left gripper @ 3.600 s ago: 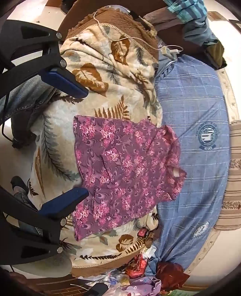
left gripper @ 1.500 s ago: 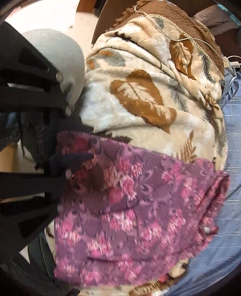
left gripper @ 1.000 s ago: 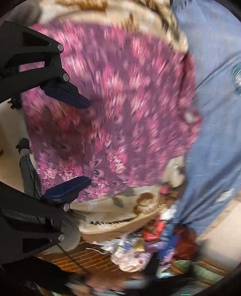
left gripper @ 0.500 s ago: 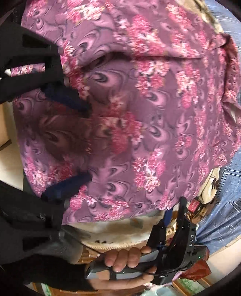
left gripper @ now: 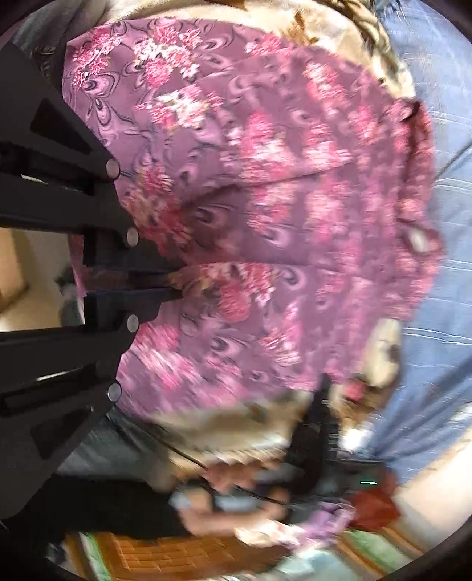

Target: Fold small clothes

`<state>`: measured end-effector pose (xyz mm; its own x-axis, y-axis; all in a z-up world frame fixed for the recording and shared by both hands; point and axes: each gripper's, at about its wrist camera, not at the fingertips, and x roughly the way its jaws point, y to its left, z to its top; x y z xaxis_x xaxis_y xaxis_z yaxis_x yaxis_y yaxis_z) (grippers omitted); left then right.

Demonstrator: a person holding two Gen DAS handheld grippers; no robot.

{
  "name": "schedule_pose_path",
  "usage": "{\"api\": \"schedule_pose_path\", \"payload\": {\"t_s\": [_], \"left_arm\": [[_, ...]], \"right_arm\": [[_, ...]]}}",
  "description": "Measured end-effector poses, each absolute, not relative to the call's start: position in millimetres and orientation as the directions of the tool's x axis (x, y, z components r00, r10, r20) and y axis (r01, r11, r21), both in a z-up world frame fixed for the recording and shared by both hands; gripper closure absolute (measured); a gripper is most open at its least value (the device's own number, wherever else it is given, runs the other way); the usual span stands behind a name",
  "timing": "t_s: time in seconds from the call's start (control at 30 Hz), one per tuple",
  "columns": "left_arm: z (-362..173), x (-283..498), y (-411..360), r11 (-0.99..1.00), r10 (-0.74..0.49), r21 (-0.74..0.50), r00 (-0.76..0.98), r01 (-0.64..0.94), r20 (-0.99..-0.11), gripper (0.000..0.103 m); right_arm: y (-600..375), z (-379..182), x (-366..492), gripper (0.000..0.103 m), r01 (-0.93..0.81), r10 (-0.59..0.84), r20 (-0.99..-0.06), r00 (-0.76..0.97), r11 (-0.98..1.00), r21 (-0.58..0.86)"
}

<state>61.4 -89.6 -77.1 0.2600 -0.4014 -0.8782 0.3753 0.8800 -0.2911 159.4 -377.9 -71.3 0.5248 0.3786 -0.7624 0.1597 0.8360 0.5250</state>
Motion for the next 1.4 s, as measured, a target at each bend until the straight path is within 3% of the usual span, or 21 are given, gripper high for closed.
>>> {"api": "schedule_pose_path", "payload": {"t_s": [0.1, 0.17, 0.2, 0.23, 0.27, 0.3, 0.43, 0.53, 0.67, 0.73, 0.93, 1.03, 1.1, 1.13, 1.2, 1.27, 1.3, 1.4], "left_arm": [[-105.8, 61.1, -88.6, 0.917, -0.278, -0.177, 0.255, 0.358, -0.926, 0.096], [-96.1, 56.4, -74.4, 0.916, -0.330, -0.232, 0.284, 0.328, -0.900, 0.090], [-86.4, 53.3, -63.4, 0.910, -0.369, -0.269, 0.318, 0.316, -0.874, 0.073], [-77.1, 49.9, -53.4, 0.909, -0.387, -0.286, 0.357, 0.302, -0.850, 0.045], [-68.9, 48.9, -43.1, 0.915, -0.386, -0.288, 0.402, 0.283, -0.830, 0.036], [-62.9, 48.4, -34.5, 0.922, -0.376, -0.284, 0.439, 0.262, -0.816, 0.034], [-67.9, 59.1, -1.0, 0.942, -0.332, -0.272, 0.447, 0.195, -0.830, 0.034], [-85.3, 66.1, 25.7, 0.925, -0.370, -0.370, 0.415, 0.083, -0.831, 0.034], [-105.2, 74.5, 32.9, 0.892, -0.416, -0.453, 0.397, 0.001, -0.818, 0.034], [-107.7, 72.9, 34.3, 0.900, -0.389, -0.436, 0.415, -0.022, -0.823, 0.035], [-123.0, 78.6, 36.6, 0.833, -0.493, -0.553, 0.406, -0.035, -0.769, 0.039], [-127.3, 81.1, 34.0, 0.834, -0.492, -0.551, 0.400, -0.041, -0.774, 0.061], [-127.6, 85.8, 36.1, 0.824, -0.509, -0.566, 0.392, -0.037, -0.766, 0.087], [-130.1, 87.4, 38.2, 0.814, -0.521, -0.579, 0.384, -0.046, -0.762, 0.090], [-135.0, 89.2, 44.5, 0.784, -0.554, -0.617, 0.372, -0.068, -0.745, 0.097], [-131.1, 87.2, 47.5, 0.775, -0.566, -0.630, 0.380, -0.058, -0.732, 0.098], [-126.0, 84.2, 50.1, 0.763, -0.581, -0.645, 0.390, -0.046, -0.715, 0.098], [-103.3, 71.5, 57.0, 0.721, -0.629, -0.693, 0.422, 0.002, -0.653, 0.098]], "right_arm": [[-365.1, -95.5, 169.2, 0.089, 0.189, 0.303, -0.852, 0.427, 0.891, 0.412], [-369.2, -94.2, 164.6, 0.087, 0.215, 0.305, -0.852, 0.426, 0.880, 0.423], [-372.9, -84.1, 156.1, 0.079, 0.214, 0.303, -0.830, 0.467, 0.872, 0.439], [-374.5, -71.7, 146.2, 0.072, 0.208, 0.277, -0.811, 0.515, 0.878, 0.432], [-373.3, -54.2, 132.9, 0.048, 0.199, 0.231, -0.782, 0.579, 0.890, 0.411], [-370.8, -42.8, 123.1, 0.030, 0.185, 0.213, -0.752, 0.624, 0.894, 0.408], [-332.6, -10.9, 93.8, 0.029, 0.003, 0.375, -0.612, 0.696, 0.852, 0.524], [-293.2, -11.5, 86.6, 0.029, -0.111, 0.505, -0.569, 0.650, 0.803, 0.586], [-243.3, -22.5, 100.7, 0.029, -0.190, 0.588, -0.597, 0.546, 0.781, 0.595], [-227.7, -27.1, 112.5, 0.029, -0.200, 0.584, -0.632, 0.509, 0.795, 0.573], [-178.8, -45.3, 179.4, 0.030, -0.215, 0.565, -0.720, 0.402, 0.823, 0.526], [-150.2, -64.4, 217.1, 0.032, -0.217, 0.536, -0.768, 0.350, 0.844, 0.490], [-134.7, -85.3, 239.8, 0.041, -0.206, 0.488, -0.813, 0.318, 0.872, 0.443], [-129.3, -94.6, 250.0, 0.046, -0.201, 0.469, -0.830, 0.303, 0.883, 0.425], [-120.4, -112.7, 265.9, 0.077, -0.179, 0.402, -0.875, 0.271, 0.914, 0.364], [-117.6, -113.1, 267.7, 0.088, -0.186, 0.370, -0.877, 0.307, 0.927, 0.326], [-118.0, -110.3, 266.0, 0.101, -0.192, 0.376, -0.873, 0.312, 0.924, 0.329], [-125.2, -93.8, 254.9, 0.101, -0.187, 0.440, -0.838, 0.323, 0.897, 0.399]]}}
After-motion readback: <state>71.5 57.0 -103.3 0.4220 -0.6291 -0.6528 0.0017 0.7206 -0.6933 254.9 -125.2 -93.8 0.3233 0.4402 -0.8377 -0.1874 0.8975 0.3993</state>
